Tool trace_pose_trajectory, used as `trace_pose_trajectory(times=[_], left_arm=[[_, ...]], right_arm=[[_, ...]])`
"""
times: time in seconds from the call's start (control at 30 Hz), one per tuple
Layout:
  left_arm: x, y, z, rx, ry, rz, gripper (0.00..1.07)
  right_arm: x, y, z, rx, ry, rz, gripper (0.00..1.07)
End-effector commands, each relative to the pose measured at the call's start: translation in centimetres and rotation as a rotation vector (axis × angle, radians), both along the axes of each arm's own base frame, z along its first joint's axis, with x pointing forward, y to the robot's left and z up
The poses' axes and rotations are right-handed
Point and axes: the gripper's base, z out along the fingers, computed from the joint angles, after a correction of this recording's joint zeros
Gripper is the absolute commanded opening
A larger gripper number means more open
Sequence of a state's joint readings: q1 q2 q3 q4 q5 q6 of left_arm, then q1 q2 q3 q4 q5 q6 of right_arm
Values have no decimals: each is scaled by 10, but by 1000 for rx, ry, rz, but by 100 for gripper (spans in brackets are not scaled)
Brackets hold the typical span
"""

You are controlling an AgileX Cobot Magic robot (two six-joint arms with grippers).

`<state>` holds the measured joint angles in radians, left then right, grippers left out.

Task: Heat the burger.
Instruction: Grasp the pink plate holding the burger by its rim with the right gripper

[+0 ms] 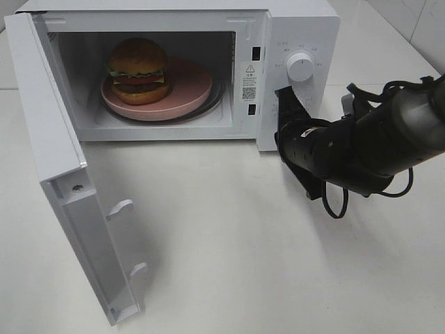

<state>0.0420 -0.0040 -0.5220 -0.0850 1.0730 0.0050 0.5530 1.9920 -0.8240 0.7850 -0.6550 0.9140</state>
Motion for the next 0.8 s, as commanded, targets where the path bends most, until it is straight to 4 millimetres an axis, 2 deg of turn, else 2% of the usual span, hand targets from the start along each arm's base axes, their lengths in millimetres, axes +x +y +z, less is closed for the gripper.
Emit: trace_pose_trajectory(times=[0.03,0.1,0.17,0.2,0.27,0.3,0.33,0.37,0.43,0.47,0.53,0.57,0.63,0.73,0.8], left_arm=[[-2,0,-1,-4,-15,3,100],[-2,0,-1,-4,-15,3,100],[-2,0,-1,-4,-15,3,100],[-2,0,-1,-4,-15,3,100],[-2,0,-1,-4,-15,3,100],[-2,0,-1,-4,-15,3,100],[-2,0,-1,-4,-15,3,100],[-2,0,-1,-4,-15,3,100],[-2,0,-1,-4,-15,3,100],[-2,0,-1,-4,-15,3,100],[-2,0,-1,-4,-15,3,100],[-2,0,-1,-4,-15,3,100],[-2,0,-1,-4,-15,3,100],[-2,0,-1,-4,-15,3,100],[-2,0,-1,-4,-15,3,100]], right_arm=[[-4,2,12,-81,9,117,0],[-9,6,24,-185,20,272,0],[-11,7,27,-214,31,324,0],[-16,9,32,-257,58,413,0],[-19,10,34,-283,73,463,0],[-24,12,36,-328,99,560,0],[-24,12,36,-328,99,560,0],[-29,14,38,-374,114,653,0],[-32,14,40,-398,121,705,0],[-36,16,41,-444,131,800,0],[-39,16,42,-461,140,848,0],[-45,17,44,-483,166,934,0],[-48,17,45,-492,173,970,0],[-57,18,53,-582,208,1169,0],[-58,18,56,-615,210,1214,0]])
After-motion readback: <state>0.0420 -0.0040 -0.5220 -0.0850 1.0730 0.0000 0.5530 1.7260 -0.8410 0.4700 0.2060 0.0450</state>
